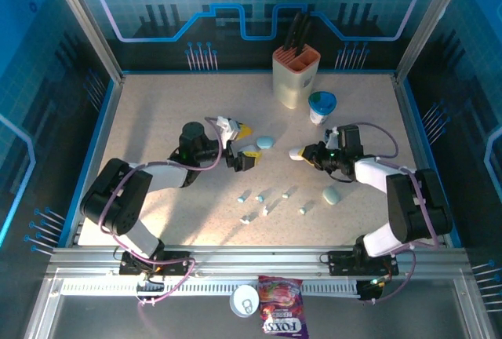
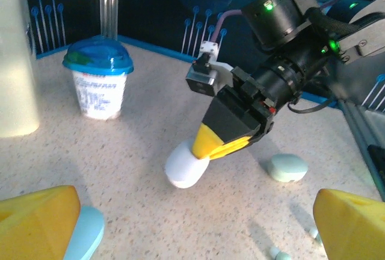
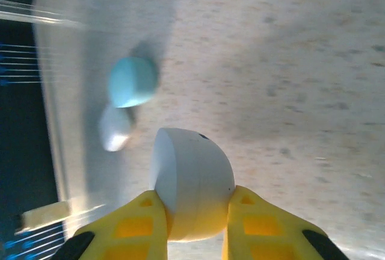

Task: Insert wireless bluetooth earbuds into charging case

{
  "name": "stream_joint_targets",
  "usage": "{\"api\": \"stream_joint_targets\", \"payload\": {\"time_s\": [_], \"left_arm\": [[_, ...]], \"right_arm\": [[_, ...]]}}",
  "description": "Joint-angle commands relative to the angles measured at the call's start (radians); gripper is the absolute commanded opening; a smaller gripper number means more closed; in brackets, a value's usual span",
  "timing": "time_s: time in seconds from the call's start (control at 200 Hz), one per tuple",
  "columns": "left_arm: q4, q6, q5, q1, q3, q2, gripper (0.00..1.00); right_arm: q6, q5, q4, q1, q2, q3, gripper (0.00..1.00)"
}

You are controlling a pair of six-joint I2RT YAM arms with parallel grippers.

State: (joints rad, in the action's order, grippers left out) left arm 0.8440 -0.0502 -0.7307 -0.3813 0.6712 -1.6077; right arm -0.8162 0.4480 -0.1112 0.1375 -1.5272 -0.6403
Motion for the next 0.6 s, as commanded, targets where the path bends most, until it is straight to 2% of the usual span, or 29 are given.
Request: {"api": "stream_joint_targets", "payload": {"time_s": [0.0, 0.165, 0.295, 0.365, 0.435, 0.595], "left_arm": [[-0.27, -0.145, 0.072, 0.006, 0.052, 0.056, 0.99], [-0.568, -0.286, 0.212, 0.004, 0.111, 0.126, 0.99], [-0.729, -0.348, 0.327, 0.0, 0.17, 0.122, 0.99], [-0.777, -0.369, 0.365, -0.007, 0.197, 0.115, 0.99], [-0.812, -0.395, 0.385, -0.017, 0.223, 0.099, 0.99], [-0.864, -0.522, 0.412, -0.054, 0.279, 0.033, 0.99]], "right_arm": [[0.104, -0.112, 0.093, -0.018, -0.035, -0.013, 0.21], [0.105, -0.149, 0.099, -0.018, -0.025, -0.006, 0.29], [0.136, -0.196, 0.151, -0.02, 0.015, -0.021, 0.51], [0.15, -0.22, 0.178, -0.02, 0.057, -0.025, 0.63], [0.172, -0.258, 0.209, -0.017, 0.111, -0.027, 0.7], [0.268, -0.319, 0.263, 0.029, 0.202, -0.042, 0.75]]}}
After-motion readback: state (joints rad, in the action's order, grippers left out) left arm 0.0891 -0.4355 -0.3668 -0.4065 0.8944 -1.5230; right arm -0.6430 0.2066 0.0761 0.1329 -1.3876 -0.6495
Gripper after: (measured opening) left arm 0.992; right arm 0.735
